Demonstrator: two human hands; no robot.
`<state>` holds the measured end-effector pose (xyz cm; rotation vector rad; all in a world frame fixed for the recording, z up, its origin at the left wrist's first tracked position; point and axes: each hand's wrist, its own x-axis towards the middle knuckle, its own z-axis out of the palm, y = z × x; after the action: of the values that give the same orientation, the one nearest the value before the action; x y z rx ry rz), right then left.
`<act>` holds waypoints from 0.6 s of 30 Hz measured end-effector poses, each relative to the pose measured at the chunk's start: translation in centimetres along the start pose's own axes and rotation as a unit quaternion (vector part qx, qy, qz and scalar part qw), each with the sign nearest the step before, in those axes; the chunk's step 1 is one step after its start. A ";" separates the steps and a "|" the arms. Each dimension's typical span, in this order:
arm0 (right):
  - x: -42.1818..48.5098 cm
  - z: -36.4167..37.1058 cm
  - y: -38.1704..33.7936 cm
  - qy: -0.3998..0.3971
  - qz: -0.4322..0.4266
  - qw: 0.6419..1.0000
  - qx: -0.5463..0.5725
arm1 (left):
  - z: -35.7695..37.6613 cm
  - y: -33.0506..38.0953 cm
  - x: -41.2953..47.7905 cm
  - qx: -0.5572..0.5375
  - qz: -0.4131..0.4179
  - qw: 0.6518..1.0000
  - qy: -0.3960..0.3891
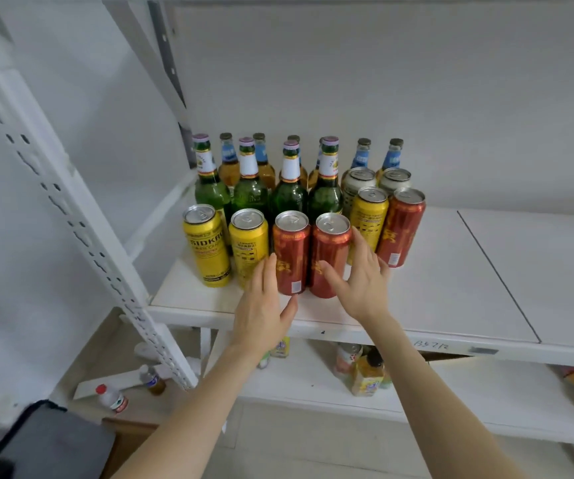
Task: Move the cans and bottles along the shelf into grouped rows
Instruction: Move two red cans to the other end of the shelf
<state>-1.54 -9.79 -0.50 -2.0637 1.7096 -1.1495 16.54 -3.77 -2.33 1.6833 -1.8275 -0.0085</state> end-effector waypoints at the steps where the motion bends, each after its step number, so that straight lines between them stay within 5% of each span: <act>1: 0.2 0.1 0.1 -0.014 0.004 0.999 0.042 | 0.5 0.0 0.0 -0.032 -0.011 0.999 0.000; 6: 1.5 -0.2 -0.1 -0.068 0.051 0.966 0.244 | 3.3 0.0 0.0 -0.161 -0.059 0.985 0.002; 18: 3.4 -0.8 1.9 -0.111 0.075 0.916 0.379 | 5.9 -0.1 3.5 -0.297 -0.123 0.947 0.018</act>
<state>-3.36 -13.22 0.30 -1.4780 1.0442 -1.2110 14.12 -9.31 -5.49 1.4397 -1.3816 -0.5730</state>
